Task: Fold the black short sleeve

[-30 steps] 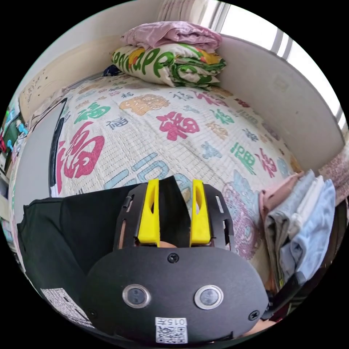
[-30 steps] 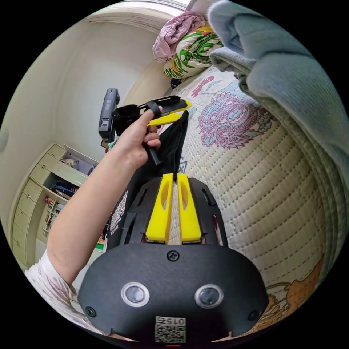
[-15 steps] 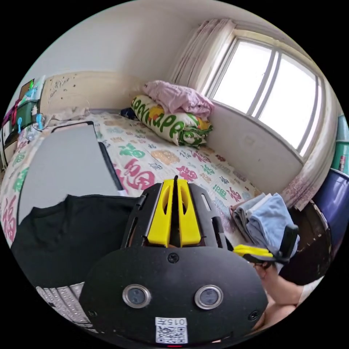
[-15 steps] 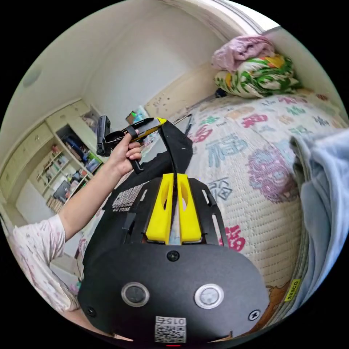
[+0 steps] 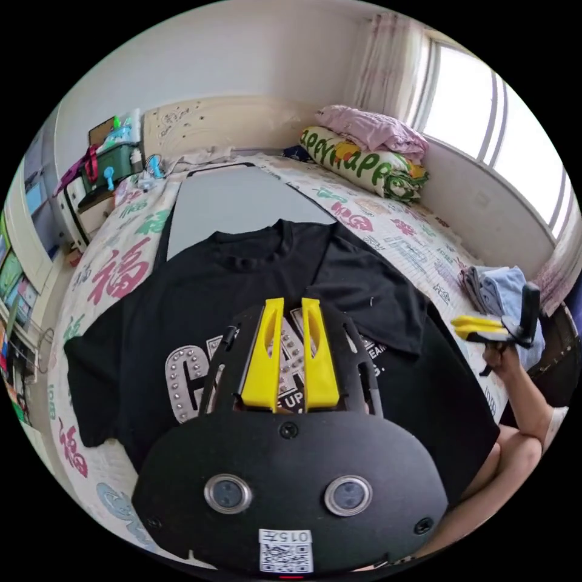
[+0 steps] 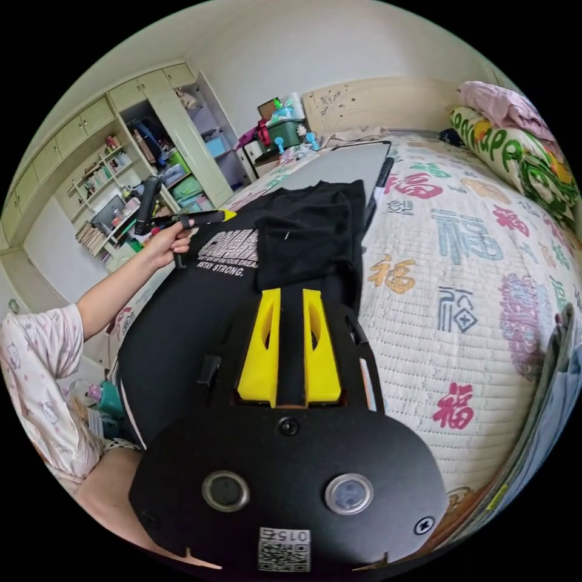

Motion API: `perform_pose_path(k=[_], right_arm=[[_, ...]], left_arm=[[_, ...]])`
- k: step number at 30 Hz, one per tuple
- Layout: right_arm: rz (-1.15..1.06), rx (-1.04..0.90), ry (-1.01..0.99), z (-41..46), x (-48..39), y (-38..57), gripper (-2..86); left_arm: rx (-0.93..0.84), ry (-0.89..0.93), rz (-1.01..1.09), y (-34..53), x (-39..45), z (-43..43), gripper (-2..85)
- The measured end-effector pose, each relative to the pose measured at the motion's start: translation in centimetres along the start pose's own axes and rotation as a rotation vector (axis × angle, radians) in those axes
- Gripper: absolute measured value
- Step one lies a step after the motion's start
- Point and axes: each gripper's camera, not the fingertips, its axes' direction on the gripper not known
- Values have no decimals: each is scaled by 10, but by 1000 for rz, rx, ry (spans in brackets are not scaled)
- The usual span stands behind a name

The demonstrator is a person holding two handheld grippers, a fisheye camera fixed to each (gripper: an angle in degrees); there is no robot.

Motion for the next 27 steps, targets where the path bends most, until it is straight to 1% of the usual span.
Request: perform_pose_path(k=[2, 4, 6, 8, 11, 13, 14, 17, 20, 24, 27], right_arm=[[-12, 26, 92, 23, 25, 7, 88], [-42, 6, 133, 52, 40, 8, 96], [-92, -56, 132, 90, 55, 9, 103], [-113, -133, 152, 141, 80, 15, 107], [-84, -137, 166, 185, 119, 28, 90], [-50, -125, 180, 206, 146, 36, 65], [-20, -121, 196, 220, 167, 41, 47], [41, -118, 163, 254, 218, 60, 22], [75, -96, 174, 281, 263, 81, 15], [80, -108, 204, 317, 314, 101, 15], [69, -111, 222, 344, 355, 120, 24]], left_arm=[[-52, 189, 184, -15, 53, -3, 75], [-74, 299, 323, -18, 99, 0, 79], [-84, 326, 422, -19, 137, 5, 81], [-150, 261, 506, -29, 172, 15, 82], [-178, 166, 507, -49, 190, 17, 74], [-169, 167, 490, -65, 193, 7, 63], [-170, 173, 483, -77, 196, 0, 53], [-169, 186, 474, -110, 203, -21, 31], [-142, 239, 464, -144, 211, -49, 23], [-181, 235, 473, -187, 222, -67, 21], [-198, 276, 425, -229, 213, -95, 29]])
